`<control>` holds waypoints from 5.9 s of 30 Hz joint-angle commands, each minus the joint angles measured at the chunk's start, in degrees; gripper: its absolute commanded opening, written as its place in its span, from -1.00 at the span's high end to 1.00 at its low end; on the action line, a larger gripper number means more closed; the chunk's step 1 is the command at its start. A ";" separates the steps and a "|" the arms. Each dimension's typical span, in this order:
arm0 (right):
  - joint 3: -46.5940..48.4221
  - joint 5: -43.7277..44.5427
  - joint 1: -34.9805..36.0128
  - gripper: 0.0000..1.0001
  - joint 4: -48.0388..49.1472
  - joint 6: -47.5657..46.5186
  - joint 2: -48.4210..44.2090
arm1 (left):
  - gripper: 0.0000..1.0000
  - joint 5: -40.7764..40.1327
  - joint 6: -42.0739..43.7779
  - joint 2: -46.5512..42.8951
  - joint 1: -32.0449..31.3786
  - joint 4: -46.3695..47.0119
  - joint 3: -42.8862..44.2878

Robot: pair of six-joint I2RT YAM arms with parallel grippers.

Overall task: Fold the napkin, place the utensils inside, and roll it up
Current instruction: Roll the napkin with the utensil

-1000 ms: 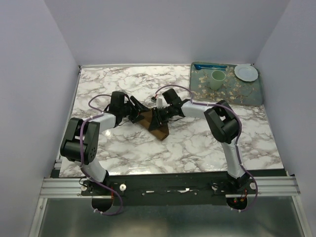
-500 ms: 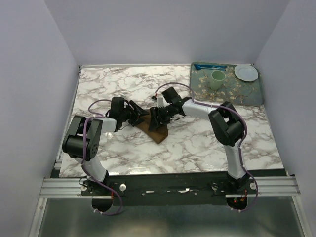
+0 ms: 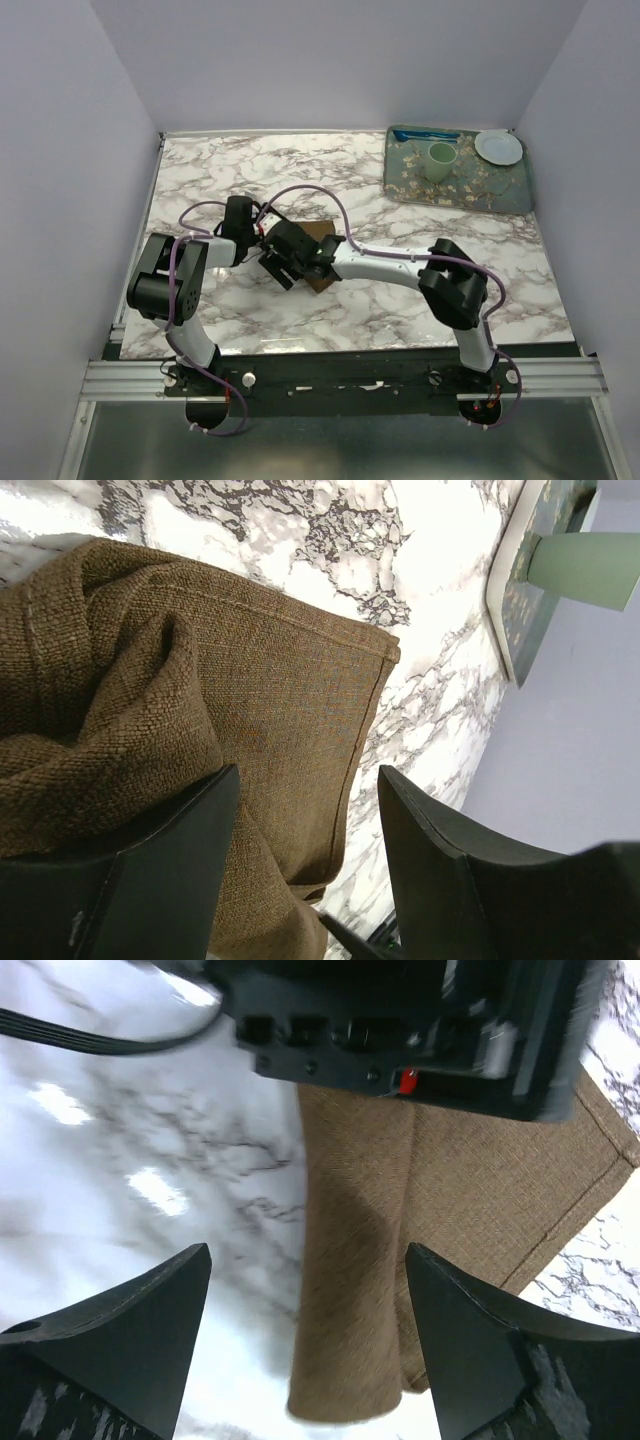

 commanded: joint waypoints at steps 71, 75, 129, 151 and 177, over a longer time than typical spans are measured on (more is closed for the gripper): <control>-1.54 -12.91 -10.62 -0.44 -3.19 4.23 -4.42 | 0.51 -30.80 -0.42 0.36 -7.00 -47.41 16.82; -7.79 6.45 -4.11 -0.65 5.25 4.23 -7.10 | 0.50 -29.57 -1.03 0.18 -7.00 -47.32 16.47; -2.70 -71.47 -23.61 0.50 11.41 26.56 15.76 | -0.22 -7.94 8.99 -16.86 -0.41 -17.88 0.12; -1.91 -65.69 -24.58 0.21 5.36 21.31 11.02 | -0.01 -11.02 8.64 -4.65 1.09 -12.52 2.85; -2.26 4.11 -2.34 -0.68 8.07 -14.31 3.71 | -0.01 -5.22 7.06 0.53 3.29 -12.61 3.81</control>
